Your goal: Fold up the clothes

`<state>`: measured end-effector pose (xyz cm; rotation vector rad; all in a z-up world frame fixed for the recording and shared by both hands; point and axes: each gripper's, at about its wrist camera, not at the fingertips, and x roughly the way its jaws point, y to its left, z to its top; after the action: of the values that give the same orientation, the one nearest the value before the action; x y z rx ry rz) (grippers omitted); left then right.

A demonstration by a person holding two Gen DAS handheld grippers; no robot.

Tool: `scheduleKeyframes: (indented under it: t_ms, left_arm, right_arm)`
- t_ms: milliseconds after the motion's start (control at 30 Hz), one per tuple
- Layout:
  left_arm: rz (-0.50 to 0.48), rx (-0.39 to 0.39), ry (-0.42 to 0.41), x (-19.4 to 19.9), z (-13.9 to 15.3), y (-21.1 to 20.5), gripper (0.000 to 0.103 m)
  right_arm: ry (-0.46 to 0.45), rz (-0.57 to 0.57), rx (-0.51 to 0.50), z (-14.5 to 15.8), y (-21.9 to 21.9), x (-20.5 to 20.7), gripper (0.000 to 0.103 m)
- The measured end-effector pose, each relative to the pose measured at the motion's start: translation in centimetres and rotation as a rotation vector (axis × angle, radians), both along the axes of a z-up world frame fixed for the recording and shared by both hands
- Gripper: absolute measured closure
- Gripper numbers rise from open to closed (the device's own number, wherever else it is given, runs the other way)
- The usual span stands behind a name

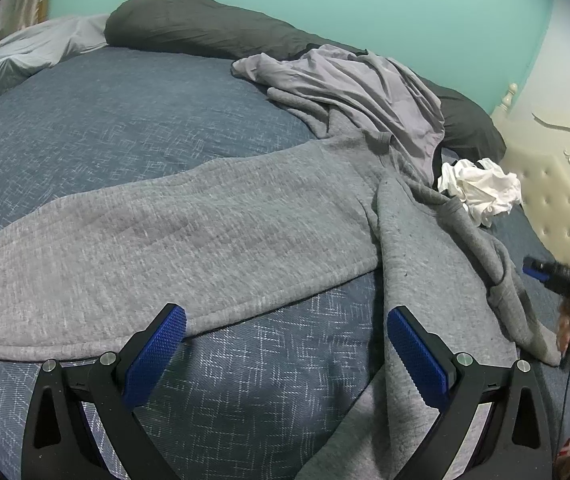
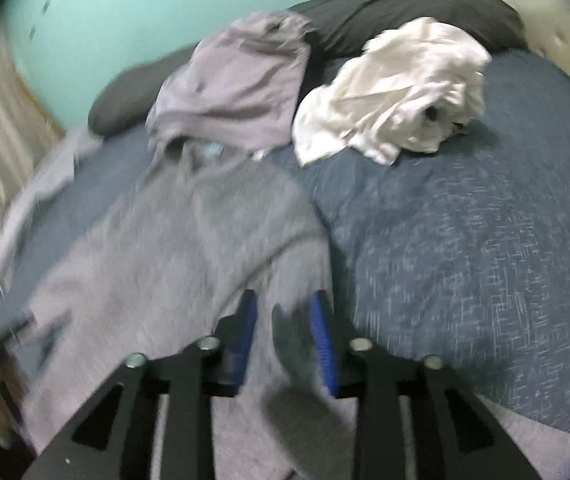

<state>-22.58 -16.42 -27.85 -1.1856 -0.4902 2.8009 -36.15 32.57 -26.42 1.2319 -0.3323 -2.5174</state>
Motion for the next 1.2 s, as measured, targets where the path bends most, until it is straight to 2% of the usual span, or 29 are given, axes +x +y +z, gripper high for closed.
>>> scheduleKeyframes:
  t_ms: [67, 233, 333, 367, 400, 467, 500, 533, 633, 767, 933, 1033, 1200]
  left_arm:
    - [0.000, 0.000, 0.000, 0.0, 0.0, 0.0, 0.000]
    - [0.003, 0.001, 0.000, 0.0, 0.0, -0.2, 0.000]
    - [0.007, 0.004, -0.002, 0.0, -0.1, -0.4, 0.000]
    - [0.008, 0.005, -0.002, 0.0, -0.1, -0.4, 0.000]
    - [0.009, 0.006, -0.002, -0.1, -0.1, -0.5, 0.000]
    - [0.011, 0.009, -0.003, -0.1, -0.1, -0.6, 0.000]
    - [0.010, 0.009, -0.004, -0.1, -0.1, -0.6, 0.000]
    - [0.009, 0.009, -0.004, -0.2, -0.1, -0.6, 0.000]
    - [0.006, 0.007, -0.007, -0.2, -0.2, -0.5, 0.000]
    - [0.005, 0.000, -0.005, -0.1, -0.1, -0.5, 0.000]
    - [0.008, -0.006, -0.014, -0.3, -0.4, -0.6, 0.000]
    - [0.007, -0.011, -0.024, -0.4, -0.7, -0.6, 0.000]
    - [0.000, -0.014, -0.032, -0.8, -1.0, -0.5, 0.000]
  right_arm:
    - [-0.024, -0.046, -0.061, 0.0, 0.8, -1.6, 0.055]
    - [-0.112, -0.067, -0.115, -1.1, 0.6, -4.1, 0.055]
    - [-0.190, -0.057, -0.085, -2.6, -0.7, -5.2, 0.055]
    - [-0.208, -0.059, -0.074, -3.1, -1.0, -5.5, 0.058]
    - [-0.200, -0.062, -0.080, -3.1, -1.1, -5.5, 0.072]
    - [-0.183, -0.066, -0.085, -3.2, -1.3, -5.7, 0.086]
    - [-0.174, -0.062, -0.067, -2.9, -1.5, -5.7, 0.093]
    - [-0.163, -0.052, -0.039, -2.6, -1.8, -5.8, 0.094]
    - [-0.085, -0.053, 0.063, -0.5, -2.0, -6.1, 0.096]
    - [0.032, -0.115, 0.194, 3.1, -1.1, -7.4, 0.097]
    - [0.130, -0.164, 0.378, 5.9, -0.3, -9.9, 0.097]
    - [0.114, -0.158, 0.418, 4.9, -0.4, -11.7, 0.097]
    - [-0.022, -0.117, 0.409, 0.2, -1.0, -14.1, 0.096]
